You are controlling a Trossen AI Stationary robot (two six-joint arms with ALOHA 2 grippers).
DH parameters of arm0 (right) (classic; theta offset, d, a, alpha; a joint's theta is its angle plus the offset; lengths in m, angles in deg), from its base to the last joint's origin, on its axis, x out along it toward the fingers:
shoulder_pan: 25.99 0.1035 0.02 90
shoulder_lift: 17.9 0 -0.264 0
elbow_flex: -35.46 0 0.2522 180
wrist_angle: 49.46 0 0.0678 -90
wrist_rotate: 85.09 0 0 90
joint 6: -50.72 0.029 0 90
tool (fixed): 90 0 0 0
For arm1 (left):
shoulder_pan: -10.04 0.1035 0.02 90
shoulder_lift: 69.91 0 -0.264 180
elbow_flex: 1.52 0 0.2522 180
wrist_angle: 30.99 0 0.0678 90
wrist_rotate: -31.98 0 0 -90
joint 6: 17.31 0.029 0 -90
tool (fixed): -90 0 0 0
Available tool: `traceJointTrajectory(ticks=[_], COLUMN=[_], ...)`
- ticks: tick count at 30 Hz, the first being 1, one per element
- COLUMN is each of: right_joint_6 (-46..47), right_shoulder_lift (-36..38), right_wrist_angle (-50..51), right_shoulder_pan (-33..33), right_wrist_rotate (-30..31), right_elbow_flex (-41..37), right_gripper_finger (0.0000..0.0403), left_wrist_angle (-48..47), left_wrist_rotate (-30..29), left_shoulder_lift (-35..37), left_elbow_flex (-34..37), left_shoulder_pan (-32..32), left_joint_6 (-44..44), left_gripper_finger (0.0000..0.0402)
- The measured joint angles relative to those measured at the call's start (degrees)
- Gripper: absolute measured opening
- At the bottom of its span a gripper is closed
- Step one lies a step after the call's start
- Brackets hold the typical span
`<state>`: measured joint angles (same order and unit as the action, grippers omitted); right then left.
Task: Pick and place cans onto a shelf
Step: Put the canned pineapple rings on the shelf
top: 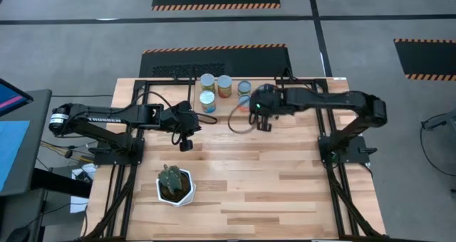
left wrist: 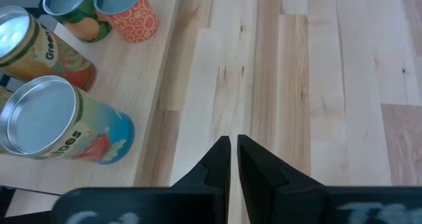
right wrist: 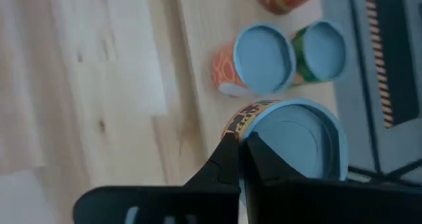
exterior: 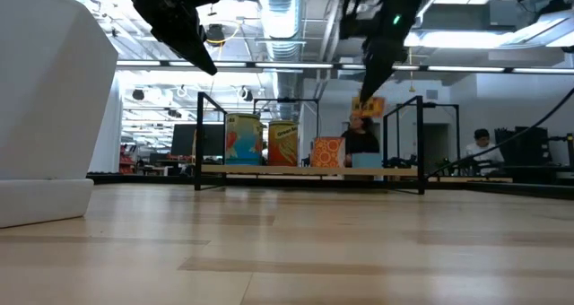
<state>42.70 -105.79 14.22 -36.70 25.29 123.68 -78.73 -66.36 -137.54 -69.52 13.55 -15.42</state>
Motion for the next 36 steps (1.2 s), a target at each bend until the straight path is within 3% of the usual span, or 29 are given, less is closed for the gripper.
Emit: traceJointTrajectory(ticks=[4,11,19,30,36], right_joint_6=[-4.3,-6.6,-6.5,-4.0,-4.1], right_shoulder_lift=[-4.7,-10.8,-11.9,-11.9,-11.9], right_wrist_angle=[-2.6,-0.5,-1.9,-0.8,-1.6], right_shoulder_pan=[-6.0,-11.1,-12.4,-13.1,-13.1], right_wrist_rotate=[-4.9,-5.5,-10.0,-10.1,-10.1], right_elbow_flex=[0.0,0.0,-1.1,-1.2,-1.2], right_gripper_finger=[0.0007,0.0005,0.0013,0.0066,0.0076], left_wrist_angle=[0.2,0.0,0.0,0.0,0.0], left_wrist_rotate=[0.0,0.0,-0.1,-0.1,-0.1], left_shoulder_lift=[0.0,0.0,0.0,0.0,0.0], left_elbow_flex=[0.0,0.0,0.0,0.0,0.0], left_shoulder_pan=[0.0,0.0,0.0,0.0,0.0], left_joint_6=[0.0,0.0,0.0,0.0,0.0], left_gripper_finger=[0.0018,0.0018,0.0018,0.0018,0.0018])
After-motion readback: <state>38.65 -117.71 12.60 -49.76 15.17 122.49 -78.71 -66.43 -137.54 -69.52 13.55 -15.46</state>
